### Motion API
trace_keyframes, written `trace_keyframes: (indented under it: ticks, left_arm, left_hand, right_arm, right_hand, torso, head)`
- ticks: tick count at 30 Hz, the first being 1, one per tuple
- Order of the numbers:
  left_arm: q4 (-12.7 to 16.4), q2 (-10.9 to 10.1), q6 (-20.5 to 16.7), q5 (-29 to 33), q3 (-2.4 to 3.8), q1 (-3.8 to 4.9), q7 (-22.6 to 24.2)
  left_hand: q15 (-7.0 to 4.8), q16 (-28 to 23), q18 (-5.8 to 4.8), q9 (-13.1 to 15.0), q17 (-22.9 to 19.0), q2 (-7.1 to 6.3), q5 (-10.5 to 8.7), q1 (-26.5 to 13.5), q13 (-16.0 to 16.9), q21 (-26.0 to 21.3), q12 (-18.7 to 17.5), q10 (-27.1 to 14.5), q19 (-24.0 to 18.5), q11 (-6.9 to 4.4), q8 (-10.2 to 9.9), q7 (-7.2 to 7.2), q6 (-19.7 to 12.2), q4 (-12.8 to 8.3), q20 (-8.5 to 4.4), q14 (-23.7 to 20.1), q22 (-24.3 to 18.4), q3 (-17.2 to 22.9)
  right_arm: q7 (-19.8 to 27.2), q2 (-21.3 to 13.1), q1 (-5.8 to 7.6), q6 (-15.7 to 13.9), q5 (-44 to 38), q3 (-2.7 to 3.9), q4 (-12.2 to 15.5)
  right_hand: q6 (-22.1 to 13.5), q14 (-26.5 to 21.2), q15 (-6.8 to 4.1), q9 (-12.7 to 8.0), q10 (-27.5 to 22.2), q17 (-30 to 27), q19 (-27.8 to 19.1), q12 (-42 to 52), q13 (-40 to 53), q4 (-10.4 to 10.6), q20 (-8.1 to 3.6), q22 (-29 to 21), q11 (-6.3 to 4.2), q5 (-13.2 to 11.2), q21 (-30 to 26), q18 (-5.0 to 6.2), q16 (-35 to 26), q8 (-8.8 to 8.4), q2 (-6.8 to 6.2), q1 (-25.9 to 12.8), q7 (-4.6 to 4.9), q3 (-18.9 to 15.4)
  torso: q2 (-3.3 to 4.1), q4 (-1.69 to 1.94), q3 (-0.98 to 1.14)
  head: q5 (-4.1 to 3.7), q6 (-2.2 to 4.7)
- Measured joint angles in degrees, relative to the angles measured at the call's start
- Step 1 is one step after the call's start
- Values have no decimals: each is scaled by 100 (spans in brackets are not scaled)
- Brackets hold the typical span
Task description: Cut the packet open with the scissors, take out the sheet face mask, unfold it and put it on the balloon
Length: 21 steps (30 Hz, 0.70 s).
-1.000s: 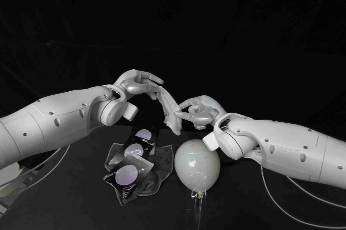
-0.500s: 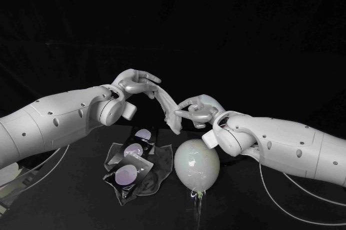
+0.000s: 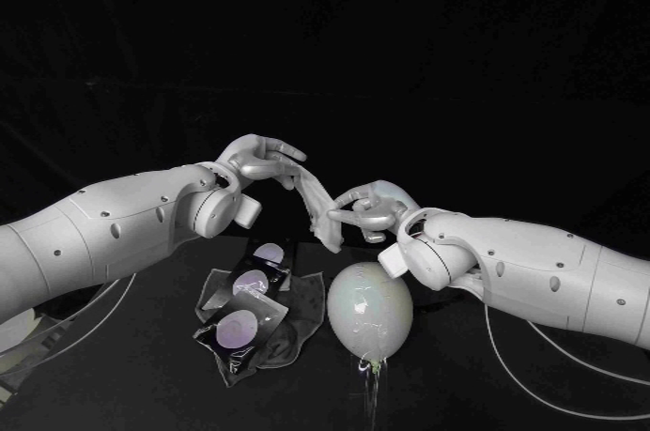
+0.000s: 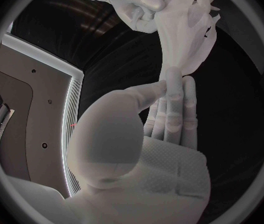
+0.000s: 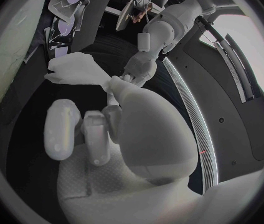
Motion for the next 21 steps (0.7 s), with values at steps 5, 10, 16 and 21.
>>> trace_keyframes:
  ticks: [5,10,16,21]
  left_arm:
    - [-109,82,-10,-29,-11,-13,-78]
    - [-194,149,-27,-67,-19,-29,-162]
    - [-257,195,-46,-110,-26,-55,-251]
    - [-305,222,-42,-168,-30,-67,-319]
  left_hand:
    - [1,0,0,0,7,0,-1,0,5,0,0,-9,-2,9,0,0,0,0,2,0,0,0]
    - [1,0,0,0,31,-23,-2,22,41,25,-40,-21,-7,-2,0,0,0,10,7,0,5,-10]
    - [1,0,1,0,45,-24,-2,23,78,26,-67,-60,-8,0,0,0,-1,26,7,-1,11,-26]
    - [22,0,1,-12,79,-74,-2,72,-12,52,-202,-171,-42,16,0,2,-2,26,-4,-21,11,-26]
  right_arm:
    - [-74,22,19,54,4,0,0]
    - [-117,33,31,83,11,0,4]
    - [-138,49,37,95,33,0,4]
    - [-156,74,50,96,50,2,-28]
  right_hand:
    - [-3,0,0,2,-10,2,0,27,1,0,0,2,-9,0,0,0,-9,-1,0,0,1,0]
    - [9,0,0,3,-10,4,0,28,4,0,0,2,-9,0,0,0,6,-4,0,0,-12,0]
    - [3,0,1,4,-10,4,0,27,5,-16,0,1,-9,-4,0,0,6,21,0,0,-21,16]
    - [3,0,1,5,-10,4,-1,27,3,-16,1,-1,-9,16,0,0,6,23,-16,-15,-21,16]
  torso:
    - [-1,0,0]
    - [-2,0,0]
    - [-2,-2,0]
    - [-2,-2,0]
  head:
    - [3,18]
    - [4,25]
    - [1,34]
    - [-4,36]
